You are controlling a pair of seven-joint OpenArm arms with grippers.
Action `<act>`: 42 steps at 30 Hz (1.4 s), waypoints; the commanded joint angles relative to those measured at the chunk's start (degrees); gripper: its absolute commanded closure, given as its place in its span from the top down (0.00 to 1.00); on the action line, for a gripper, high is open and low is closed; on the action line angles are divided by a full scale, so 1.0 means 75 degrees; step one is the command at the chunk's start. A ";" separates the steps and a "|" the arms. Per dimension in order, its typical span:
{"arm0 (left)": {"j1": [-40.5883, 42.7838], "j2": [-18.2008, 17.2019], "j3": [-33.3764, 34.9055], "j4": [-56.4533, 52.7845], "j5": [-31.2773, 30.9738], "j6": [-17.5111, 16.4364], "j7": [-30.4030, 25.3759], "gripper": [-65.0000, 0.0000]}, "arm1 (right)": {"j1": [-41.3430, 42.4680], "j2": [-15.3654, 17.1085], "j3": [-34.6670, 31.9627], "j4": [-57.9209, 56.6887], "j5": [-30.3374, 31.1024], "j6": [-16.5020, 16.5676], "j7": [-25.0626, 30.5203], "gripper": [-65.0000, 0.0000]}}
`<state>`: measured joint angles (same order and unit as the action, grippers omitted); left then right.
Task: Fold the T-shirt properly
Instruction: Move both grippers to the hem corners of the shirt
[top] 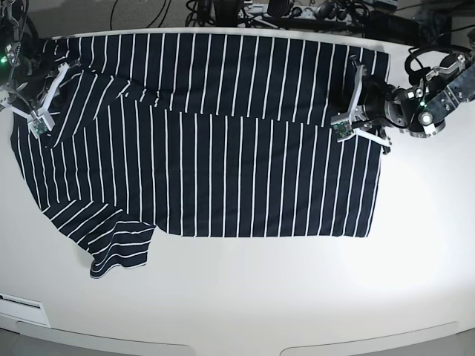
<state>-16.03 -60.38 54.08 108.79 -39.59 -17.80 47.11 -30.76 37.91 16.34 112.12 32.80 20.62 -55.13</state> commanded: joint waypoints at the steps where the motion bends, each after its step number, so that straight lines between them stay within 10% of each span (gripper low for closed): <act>1: -0.0023 -0.0184 0.0026 -0.0047 0.0370 0.0149 0.0519 0.00 | 0.0105 0.0131 0.0087 0.0096 -0.0026 -0.0006 0.0067 0.15; 16: -0.0023 -0.0181 -0.0332 0.1384 0.1839 0.1000 -0.0391 0.00 | 0.0930 0.0131 0.0087 0.0093 -0.0233 0.0379 0.0525 0.15; 22: -0.0020 0.0055 -0.1912 0.1512 0.2573 0.2433 -0.0685 0.00 | 0.0927 0.0131 0.0087 0.0093 -0.0236 0.0402 0.1134 0.15; 28: -0.0023 0.0731 -0.3896 0.0565 0.2498 0.2806 -0.0968 0.00 | 0.0927 0.0131 0.0087 0.0093 -0.0708 0.0393 0.1472 0.15; 32: -0.0026 0.1614 -0.5488 -0.1003 0.1649 0.2480 -0.1492 0.00 | 0.0927 0.0131 0.0087 0.0093 -0.0833 0.0393 0.1565 0.15; 38: -0.0067 0.2573 -0.7277 -0.3745 -0.1160 0.0265 -0.1923 0.00 | 0.0930 0.0131 0.0087 0.0093 -0.0836 0.0399 0.1702 0.15; 42: -0.0321 0.2634 -0.7286 -0.5359 -0.1967 0.0146 -0.1821 0.00 | 0.0930 0.0131 0.0087 0.0093 -0.0833 0.0399 0.1731 0.15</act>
<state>-16.93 -39.27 0.25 67.51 -53.71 -16.56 34.89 -24.10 37.78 16.34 112.12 26.72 23.81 -43.77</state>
